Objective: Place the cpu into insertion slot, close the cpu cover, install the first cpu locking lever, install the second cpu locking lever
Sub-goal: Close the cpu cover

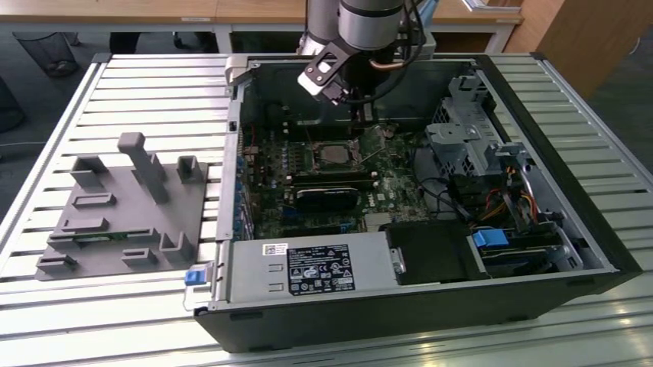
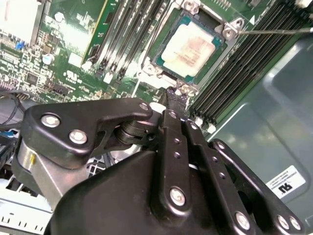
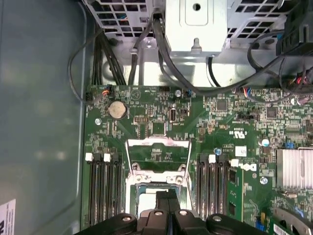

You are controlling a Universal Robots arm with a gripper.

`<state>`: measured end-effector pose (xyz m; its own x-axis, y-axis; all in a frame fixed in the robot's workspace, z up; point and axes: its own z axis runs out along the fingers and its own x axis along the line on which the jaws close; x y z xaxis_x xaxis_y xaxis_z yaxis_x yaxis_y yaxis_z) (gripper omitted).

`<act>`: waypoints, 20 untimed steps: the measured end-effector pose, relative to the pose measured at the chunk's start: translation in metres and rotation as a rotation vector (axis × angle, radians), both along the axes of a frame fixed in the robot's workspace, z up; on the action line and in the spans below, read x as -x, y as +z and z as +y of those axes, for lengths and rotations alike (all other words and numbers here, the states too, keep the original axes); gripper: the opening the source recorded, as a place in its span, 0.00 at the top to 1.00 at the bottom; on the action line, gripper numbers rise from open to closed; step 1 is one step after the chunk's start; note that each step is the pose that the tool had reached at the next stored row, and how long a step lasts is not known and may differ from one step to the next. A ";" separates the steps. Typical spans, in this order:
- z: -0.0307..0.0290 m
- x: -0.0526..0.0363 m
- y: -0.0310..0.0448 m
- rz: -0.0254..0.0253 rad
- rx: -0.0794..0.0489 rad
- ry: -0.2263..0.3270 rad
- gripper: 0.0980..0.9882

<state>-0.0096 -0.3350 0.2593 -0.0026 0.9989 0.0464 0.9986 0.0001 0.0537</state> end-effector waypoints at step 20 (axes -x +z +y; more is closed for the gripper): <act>0.0004 -0.0159 0.0038 0.0001 -0.001 0.023 0.99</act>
